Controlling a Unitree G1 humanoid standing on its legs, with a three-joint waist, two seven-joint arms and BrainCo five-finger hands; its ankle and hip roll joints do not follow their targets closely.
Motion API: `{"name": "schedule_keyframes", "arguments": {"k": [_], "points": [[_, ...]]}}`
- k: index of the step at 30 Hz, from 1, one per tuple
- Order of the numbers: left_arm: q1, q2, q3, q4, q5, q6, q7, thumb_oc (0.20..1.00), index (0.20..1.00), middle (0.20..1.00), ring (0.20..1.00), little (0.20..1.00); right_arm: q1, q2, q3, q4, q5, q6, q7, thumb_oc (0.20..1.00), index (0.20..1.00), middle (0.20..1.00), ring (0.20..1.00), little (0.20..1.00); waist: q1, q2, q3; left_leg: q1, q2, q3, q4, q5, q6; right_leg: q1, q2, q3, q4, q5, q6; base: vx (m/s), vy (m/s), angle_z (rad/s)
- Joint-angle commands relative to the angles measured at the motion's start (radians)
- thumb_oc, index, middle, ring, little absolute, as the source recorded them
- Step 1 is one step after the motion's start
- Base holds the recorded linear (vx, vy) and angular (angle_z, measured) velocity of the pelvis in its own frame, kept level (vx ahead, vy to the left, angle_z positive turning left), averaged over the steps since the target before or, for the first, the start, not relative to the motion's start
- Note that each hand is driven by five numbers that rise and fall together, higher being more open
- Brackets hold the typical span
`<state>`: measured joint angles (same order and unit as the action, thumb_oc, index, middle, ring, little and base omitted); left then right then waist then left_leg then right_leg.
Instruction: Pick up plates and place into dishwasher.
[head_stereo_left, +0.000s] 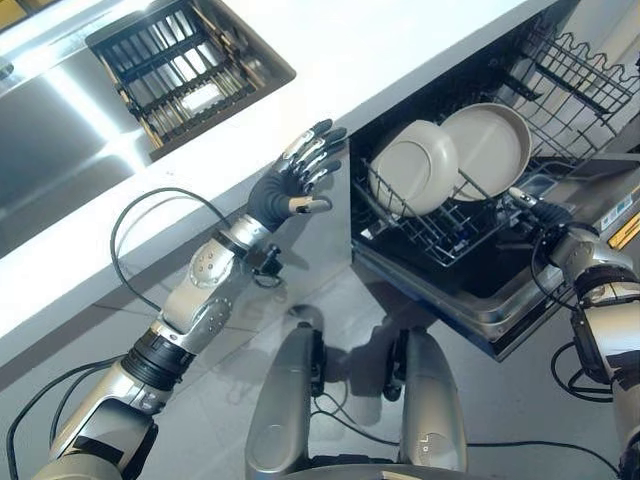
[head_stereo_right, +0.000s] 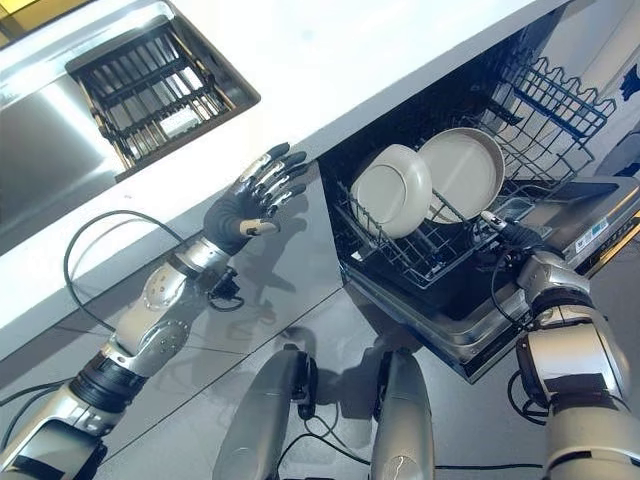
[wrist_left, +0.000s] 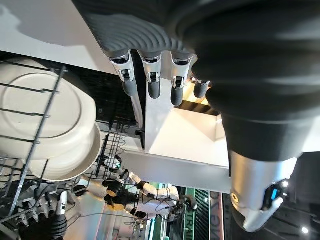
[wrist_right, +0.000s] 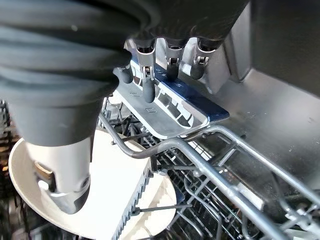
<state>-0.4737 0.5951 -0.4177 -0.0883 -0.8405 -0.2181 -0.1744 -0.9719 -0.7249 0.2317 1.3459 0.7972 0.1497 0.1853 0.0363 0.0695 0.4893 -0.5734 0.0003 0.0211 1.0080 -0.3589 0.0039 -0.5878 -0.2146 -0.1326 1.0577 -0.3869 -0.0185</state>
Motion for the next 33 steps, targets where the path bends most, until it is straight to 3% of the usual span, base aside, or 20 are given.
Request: {"name": "schedule_keyframes", "arguments": {"k": [1, 14, 24, 31, 33], "points": [[0.031, 0.015, 0.068, -0.040, -0.047, -0.013, -0.027, 1.000, 1.000, 1.000, 1.000, 1.000, -0.087, 0.085, 0.014, -0.127, 0.021, -0.084, 0.142, 1.000, 1.000, 1.000, 1.000, 1.000, 0.049, 0.030, 0.031, 0.025, -0.038, 0.034, 0.044, -0.103, 0.119, 0.017, 0.030, 0.028, -0.099, 0.081, -0.045, 0.01, -0.047, 0.04], [0.013, 0.063, 0.115, -0.025, -0.072, 0.012, -0.006, 1.000, 1.000, 1.000, 1.000, 1.000, -0.271, 0.060, 0.106, -0.136, -0.027, -0.034, 0.110, 1.000, 1.000, 1.000, 1.000, 1.000, 0.093, 0.027, 0.018, 0.017, -0.050, 0.004, 0.037, -0.090, 0.116, 0.018, 0.021, 0.014, -0.089, 0.071, -0.051, 0.05, -0.031, 0.04], [0.026, 0.091, 0.161, -0.008, -0.112, 0.005, 0.001, 1.000, 1.000, 1.000, 1.000, 1.000, -0.348, 0.030, 0.090, -0.122, 0.114, -0.088, 0.101, 1.000, 1.000, 1.000, 1.000, 1.000, 0.117, 0.029, 0.018, -0.026, -0.066, -0.008, 0.060, -0.087, 0.117, -0.019, 0.022, 0.006, -0.070, 0.067, -0.055, 0.00, 0.000, 0.09], [0.064, 0.091, 0.182, -0.011, -0.118, -0.024, -0.102, 1.000, 1.000, 1.000, 1.000, 1.000, -0.289, 0.002, 0.017, -0.174, 0.262, -0.102, 0.096, 1.000, 1.000, 1.000, 1.000, 1.000, 0.105, 0.020, 0.010, -0.046, -0.062, 0.003, 0.081, -0.099, 0.122, -0.043, 0.029, 0.010, -0.069, 0.077, -0.049, -0.07, 0.046, 0.07], [0.074, 0.092, 0.181, -0.019, -0.124, -0.036, -0.115, 1.000, 1.000, 1.000, 1.000, 1.000, -0.241, -0.008, -0.010, -0.184, 0.240, -0.135, 0.071, 1.000, 1.000, 1.000, 1.000, 1.000, 0.096, 0.017, 0.006, -0.041, -0.058, 0.013, 0.082, -0.107, 0.125, -0.039, 0.030, 0.012, -0.075, 0.080, -0.048, -0.06, 0.071, -0.01]]}}
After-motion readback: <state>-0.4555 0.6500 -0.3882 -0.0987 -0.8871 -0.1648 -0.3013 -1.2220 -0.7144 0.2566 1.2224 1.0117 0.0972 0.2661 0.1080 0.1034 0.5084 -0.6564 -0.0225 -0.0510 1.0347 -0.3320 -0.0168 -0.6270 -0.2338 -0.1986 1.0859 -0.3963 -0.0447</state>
